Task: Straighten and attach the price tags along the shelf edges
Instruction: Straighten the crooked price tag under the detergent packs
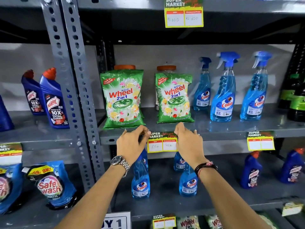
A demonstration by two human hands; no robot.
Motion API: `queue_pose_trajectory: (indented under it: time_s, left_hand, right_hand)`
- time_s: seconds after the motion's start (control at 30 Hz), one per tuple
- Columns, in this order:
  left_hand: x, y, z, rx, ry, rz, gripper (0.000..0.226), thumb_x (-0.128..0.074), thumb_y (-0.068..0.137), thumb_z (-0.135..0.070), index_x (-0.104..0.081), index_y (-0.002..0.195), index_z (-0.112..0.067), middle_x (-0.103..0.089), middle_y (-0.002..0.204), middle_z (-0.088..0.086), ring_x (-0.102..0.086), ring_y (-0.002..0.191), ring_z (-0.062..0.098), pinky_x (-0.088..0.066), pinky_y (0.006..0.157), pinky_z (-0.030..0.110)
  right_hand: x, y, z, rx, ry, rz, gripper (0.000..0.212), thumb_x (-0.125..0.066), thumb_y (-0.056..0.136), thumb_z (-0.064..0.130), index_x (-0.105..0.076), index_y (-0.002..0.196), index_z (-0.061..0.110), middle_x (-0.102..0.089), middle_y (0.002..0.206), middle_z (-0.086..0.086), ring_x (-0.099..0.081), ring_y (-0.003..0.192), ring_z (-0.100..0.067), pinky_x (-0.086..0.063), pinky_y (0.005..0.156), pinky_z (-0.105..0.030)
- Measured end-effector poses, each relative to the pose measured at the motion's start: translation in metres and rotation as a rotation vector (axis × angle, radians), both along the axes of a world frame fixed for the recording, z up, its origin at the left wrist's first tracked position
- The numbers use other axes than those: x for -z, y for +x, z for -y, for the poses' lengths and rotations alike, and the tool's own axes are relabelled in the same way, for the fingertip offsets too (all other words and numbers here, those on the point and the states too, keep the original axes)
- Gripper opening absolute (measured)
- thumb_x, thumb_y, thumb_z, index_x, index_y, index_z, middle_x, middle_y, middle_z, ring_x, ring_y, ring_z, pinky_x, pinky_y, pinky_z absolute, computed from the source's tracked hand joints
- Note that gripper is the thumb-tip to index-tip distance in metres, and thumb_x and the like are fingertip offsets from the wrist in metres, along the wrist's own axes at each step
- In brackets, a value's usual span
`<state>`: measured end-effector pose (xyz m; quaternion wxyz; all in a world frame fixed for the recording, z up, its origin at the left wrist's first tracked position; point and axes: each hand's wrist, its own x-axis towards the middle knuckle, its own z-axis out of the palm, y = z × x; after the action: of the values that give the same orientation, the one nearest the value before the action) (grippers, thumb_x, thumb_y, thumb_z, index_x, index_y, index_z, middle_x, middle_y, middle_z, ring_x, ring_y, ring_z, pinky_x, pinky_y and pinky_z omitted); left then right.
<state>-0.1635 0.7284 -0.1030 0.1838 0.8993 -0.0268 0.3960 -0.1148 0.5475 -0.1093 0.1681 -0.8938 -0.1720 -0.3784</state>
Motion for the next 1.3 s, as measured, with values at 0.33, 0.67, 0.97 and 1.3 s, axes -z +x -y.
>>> queue_pose_trajectory:
  time_s: [0.33,0.67,0.97,1.3]
  left_hand:
    - [0.026,0.009,-0.015,0.168,0.002,-0.06,0.014,-0.059,0.086,-0.038,-0.059,0.083,-0.025,-0.06,0.128,-0.01,-0.048,0.126,0.018,-0.015,0.116,0.041]
    - [0.021,0.006,-0.01,0.157,-0.061,-0.023,0.012,-0.061,0.085,-0.038,-0.06,0.08,-0.027,-0.066,0.119,-0.013,-0.058,0.112,0.012,-0.024,0.113,0.037]
    - [0.021,0.01,-0.005,0.081,-0.101,0.055,0.011,-0.062,0.084,-0.036,-0.058,0.08,-0.026,-0.072,0.103,-0.015,-0.066,0.086,0.004,-0.037,0.104,0.032]
    - [0.021,0.013,0.002,0.019,-0.134,0.079,0.018,-0.069,0.078,-0.028,-0.054,0.068,-0.023,-0.074,0.097,-0.012,-0.066,0.085,0.005,-0.041,0.1,0.035]
  right_hand:
    - [0.008,-0.005,0.015,-0.08,-0.043,-0.053,0.026,-0.056,0.072,-0.011,-0.051,0.085,0.011,-0.064,0.078,-0.004,-0.061,0.067,-0.036,-0.045,0.093,-0.057]
    - [0.003,-0.011,0.015,-0.103,0.019,-0.079,0.029,-0.054,0.074,-0.007,-0.041,0.076,0.019,-0.067,0.082,-0.002,-0.06,0.069,-0.031,-0.045,0.094,-0.051]
    - [-0.004,-0.013,0.007,-0.07,0.092,-0.085,0.022,-0.055,0.073,-0.005,-0.052,0.081,0.015,-0.067,0.078,0.003,-0.045,0.059,-0.018,-0.051,0.082,-0.048]
    - [0.002,-0.009,0.002,-0.006,0.1,-0.064,0.011,-0.058,0.079,0.006,-0.053,0.077,0.016,-0.064,0.074,0.002,-0.054,0.061,-0.027,-0.053,0.074,-0.047]
